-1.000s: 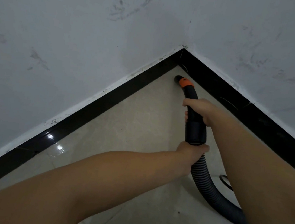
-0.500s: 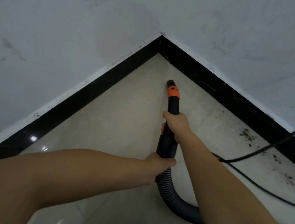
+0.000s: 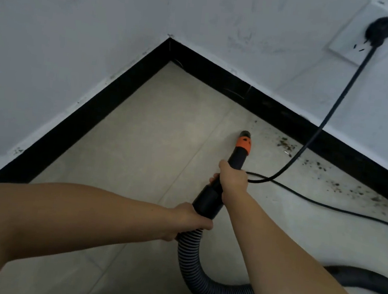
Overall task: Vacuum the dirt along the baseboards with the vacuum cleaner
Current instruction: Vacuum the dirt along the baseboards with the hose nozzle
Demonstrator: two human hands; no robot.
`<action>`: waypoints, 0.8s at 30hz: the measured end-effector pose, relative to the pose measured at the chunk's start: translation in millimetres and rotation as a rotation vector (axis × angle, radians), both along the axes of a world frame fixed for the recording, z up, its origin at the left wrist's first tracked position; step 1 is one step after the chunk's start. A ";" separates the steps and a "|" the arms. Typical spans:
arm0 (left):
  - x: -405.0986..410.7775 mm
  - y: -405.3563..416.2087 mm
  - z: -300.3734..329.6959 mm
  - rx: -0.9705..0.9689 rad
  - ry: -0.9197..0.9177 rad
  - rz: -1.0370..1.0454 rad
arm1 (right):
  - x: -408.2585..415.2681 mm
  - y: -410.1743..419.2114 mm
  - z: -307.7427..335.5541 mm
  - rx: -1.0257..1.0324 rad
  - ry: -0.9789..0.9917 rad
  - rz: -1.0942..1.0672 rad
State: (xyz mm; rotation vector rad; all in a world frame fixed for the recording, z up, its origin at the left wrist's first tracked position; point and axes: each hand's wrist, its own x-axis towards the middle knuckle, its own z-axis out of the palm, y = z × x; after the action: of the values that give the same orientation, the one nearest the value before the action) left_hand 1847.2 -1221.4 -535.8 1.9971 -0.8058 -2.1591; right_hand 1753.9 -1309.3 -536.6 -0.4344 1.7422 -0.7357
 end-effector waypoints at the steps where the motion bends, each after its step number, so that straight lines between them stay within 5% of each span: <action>1: -2.4 -0.2 1.3 -0.011 0.002 -0.013 | -4.8 1.7 2.0 0.007 -0.010 -0.024; 24: -45.9 -41.7 3.4 -0.064 0.008 -0.007 | -48.0 -41.7 6.8 0.013 -0.074 -0.078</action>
State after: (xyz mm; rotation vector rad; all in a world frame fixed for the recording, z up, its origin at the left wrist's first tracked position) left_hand 1801.3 -1263.1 -532.4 1.9574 -0.8702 -2.1151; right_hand 1705.9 -1350.9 -529.9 -0.3278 1.7013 -0.7864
